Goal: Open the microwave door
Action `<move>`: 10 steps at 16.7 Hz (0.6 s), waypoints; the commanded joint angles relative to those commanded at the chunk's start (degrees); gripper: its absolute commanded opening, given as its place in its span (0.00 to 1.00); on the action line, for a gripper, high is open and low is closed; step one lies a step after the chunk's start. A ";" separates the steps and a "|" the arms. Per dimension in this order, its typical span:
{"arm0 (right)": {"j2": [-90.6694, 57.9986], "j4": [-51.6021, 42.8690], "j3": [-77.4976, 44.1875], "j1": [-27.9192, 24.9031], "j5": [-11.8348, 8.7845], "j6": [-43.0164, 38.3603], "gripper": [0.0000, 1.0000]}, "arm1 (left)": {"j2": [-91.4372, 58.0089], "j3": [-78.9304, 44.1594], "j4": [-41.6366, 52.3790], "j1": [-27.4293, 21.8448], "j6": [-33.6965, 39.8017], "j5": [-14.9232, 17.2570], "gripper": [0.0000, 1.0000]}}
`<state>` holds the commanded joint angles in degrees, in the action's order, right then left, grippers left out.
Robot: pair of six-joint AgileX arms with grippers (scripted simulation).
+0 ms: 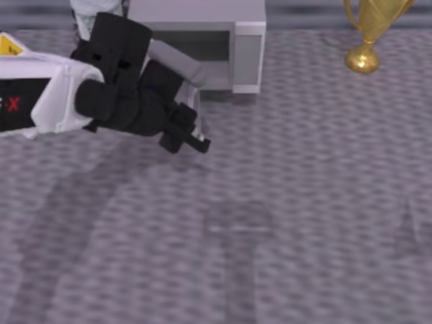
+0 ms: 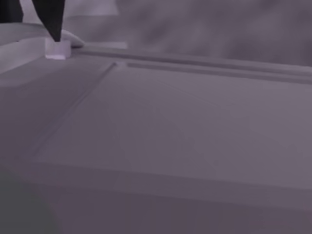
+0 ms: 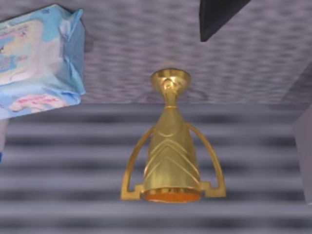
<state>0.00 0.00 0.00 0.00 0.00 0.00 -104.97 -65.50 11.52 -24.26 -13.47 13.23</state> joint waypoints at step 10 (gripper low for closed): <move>0.00 0.00 0.00 0.00 0.00 0.00 1.00 | 0.68 0.63 0.74 1.31 -3.13 2.50 0.00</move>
<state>0.00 0.00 0.00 0.00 0.00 0.00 -104.29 -64.87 12.26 -22.95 -16.61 15.73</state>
